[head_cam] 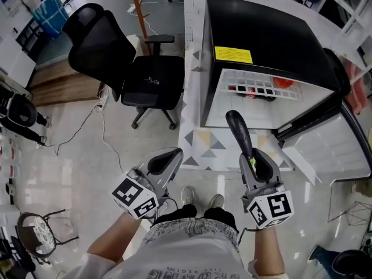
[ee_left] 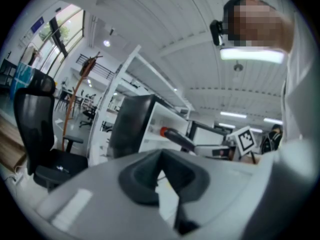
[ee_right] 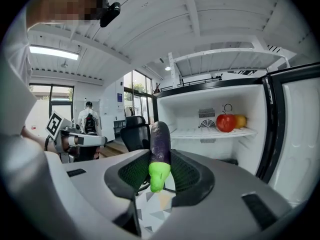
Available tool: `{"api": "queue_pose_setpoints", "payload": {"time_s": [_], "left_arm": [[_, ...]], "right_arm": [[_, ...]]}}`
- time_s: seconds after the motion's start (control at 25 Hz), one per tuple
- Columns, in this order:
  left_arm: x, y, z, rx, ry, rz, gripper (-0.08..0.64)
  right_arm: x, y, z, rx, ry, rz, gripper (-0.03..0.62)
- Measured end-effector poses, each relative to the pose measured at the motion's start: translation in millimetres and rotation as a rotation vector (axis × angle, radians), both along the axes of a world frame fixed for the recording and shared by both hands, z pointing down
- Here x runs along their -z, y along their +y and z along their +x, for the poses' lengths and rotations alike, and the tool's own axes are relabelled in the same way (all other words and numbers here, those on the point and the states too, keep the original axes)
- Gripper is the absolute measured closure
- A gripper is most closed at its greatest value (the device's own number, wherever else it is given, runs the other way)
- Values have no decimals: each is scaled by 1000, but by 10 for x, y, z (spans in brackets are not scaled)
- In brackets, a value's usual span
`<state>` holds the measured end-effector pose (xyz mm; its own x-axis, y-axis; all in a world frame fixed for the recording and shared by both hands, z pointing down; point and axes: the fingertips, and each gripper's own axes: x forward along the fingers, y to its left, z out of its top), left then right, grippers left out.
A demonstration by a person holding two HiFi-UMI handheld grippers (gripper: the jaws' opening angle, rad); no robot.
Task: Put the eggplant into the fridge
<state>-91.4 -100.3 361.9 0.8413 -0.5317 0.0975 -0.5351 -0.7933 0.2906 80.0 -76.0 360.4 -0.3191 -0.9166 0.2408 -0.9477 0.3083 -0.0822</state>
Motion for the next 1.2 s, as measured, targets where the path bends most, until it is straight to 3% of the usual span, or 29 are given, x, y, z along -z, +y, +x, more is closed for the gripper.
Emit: {"api": "queue_pose_setpoints", "payload": {"time_s": [1.2], "left_arm": [[-38,-595,319,99,-33,-14,552]], "right_arm": [[166,-1469,379,52,99,57,462]]}}
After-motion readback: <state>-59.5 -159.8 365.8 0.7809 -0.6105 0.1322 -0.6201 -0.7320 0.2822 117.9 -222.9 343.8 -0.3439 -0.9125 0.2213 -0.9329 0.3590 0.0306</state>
